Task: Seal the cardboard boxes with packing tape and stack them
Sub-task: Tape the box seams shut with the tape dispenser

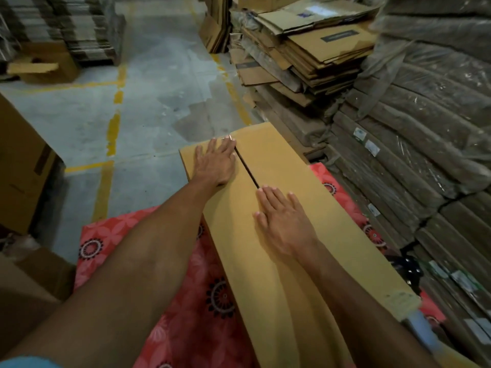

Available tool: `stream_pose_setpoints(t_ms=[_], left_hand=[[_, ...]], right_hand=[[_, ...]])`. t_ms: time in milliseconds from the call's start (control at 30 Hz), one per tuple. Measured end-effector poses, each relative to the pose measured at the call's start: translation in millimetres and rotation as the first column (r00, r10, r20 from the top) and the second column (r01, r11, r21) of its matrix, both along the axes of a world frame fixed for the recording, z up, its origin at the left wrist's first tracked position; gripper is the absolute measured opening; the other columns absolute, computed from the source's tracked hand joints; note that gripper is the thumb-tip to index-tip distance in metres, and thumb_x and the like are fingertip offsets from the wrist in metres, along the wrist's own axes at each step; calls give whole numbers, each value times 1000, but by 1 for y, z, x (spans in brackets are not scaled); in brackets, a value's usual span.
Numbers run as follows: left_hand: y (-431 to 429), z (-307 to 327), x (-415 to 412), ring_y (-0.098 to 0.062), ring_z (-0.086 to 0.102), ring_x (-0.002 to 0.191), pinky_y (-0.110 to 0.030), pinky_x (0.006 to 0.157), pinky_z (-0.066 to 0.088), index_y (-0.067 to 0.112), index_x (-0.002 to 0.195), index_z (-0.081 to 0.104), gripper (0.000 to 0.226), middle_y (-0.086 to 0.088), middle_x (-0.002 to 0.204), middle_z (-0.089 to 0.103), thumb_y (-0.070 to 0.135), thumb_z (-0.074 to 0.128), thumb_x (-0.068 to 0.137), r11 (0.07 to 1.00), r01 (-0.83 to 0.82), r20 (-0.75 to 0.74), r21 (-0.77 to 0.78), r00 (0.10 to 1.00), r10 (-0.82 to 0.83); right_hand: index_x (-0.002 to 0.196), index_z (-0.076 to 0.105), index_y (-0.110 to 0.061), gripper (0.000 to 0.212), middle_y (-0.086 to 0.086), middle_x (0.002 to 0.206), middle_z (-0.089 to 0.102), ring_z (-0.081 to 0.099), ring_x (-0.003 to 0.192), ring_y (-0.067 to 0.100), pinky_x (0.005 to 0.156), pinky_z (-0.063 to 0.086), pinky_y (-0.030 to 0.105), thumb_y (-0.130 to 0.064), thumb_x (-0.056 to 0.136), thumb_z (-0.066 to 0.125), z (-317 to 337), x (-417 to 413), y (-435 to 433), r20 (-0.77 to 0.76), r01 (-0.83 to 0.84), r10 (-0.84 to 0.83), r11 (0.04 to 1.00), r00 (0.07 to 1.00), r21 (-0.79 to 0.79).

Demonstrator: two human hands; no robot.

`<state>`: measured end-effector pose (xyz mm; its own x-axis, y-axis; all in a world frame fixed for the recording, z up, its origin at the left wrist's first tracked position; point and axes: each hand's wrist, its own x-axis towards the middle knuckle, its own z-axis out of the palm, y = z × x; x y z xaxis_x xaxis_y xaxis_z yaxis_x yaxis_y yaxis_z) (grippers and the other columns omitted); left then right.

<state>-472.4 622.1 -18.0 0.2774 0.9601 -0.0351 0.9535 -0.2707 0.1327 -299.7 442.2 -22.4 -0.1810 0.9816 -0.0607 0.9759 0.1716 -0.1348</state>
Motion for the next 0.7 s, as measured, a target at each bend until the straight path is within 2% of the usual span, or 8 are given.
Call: stream_pose_setpoints(t_ms=[100,167,267,400,533,567,700], left_hand=[[-50,1,16,-27,16,153,-54,119,19,22,162,13,56,2,169,13,39,16,109,985,169,-82,39,983,-166],[-98,-6,27,-23,13,155,-47,122,17,20,162,11,56,1,170,12,36,16,109,963,263,-69,57,963,-259],[-139,-12,29,-17,8,156,-40,125,8,22,163,11,55,6,169,10,37,16,110,978,207,16,39,978,-207],[-145,-9,28,-14,4,156,-44,124,5,27,163,6,58,10,169,5,47,12,109,983,186,-34,0,982,-186],[-148,-7,31,-15,3,156,-47,124,4,28,162,2,60,12,169,2,50,9,107,984,175,-74,-30,981,-177],[-150,-5,32,-15,2,156,-48,124,4,29,162,1,59,12,169,1,50,8,107,986,160,-73,-40,984,-162],[-166,2,43,-18,-4,156,-52,124,0,30,162,-5,60,11,169,-7,52,8,107,989,117,-74,-86,990,-124]], right_hand=[[162,7,-18,61,-2,170,7,2,156,14,126,2,46,-43,107,15,1,3,-1,-8,-16,16,1000,1000,-18],[161,4,-17,60,-1,170,4,0,156,14,126,-1,45,-42,108,16,2,5,-1,-1,-24,24,999,1000,-30],[161,2,-14,60,2,170,0,-3,156,15,126,-4,43,-39,109,17,6,9,-6,15,-77,77,996,997,-44],[161,7,-12,63,5,170,6,2,156,17,126,0,41,-44,107,16,10,17,-35,20,-85,86,996,996,-32],[161,8,-14,84,1,170,7,1,156,15,126,0,42,-53,89,-9,11,30,-113,-35,-13,11,999,999,-50],[162,6,-16,85,-1,170,6,0,156,14,126,0,42,-53,88,-11,11,33,-134,-53,11,-14,999,998,-50],[162,1,-19,70,-5,170,-3,-5,156,11,127,-3,42,-52,101,4,9,43,-175,-68,40,-42,999,997,-38]])
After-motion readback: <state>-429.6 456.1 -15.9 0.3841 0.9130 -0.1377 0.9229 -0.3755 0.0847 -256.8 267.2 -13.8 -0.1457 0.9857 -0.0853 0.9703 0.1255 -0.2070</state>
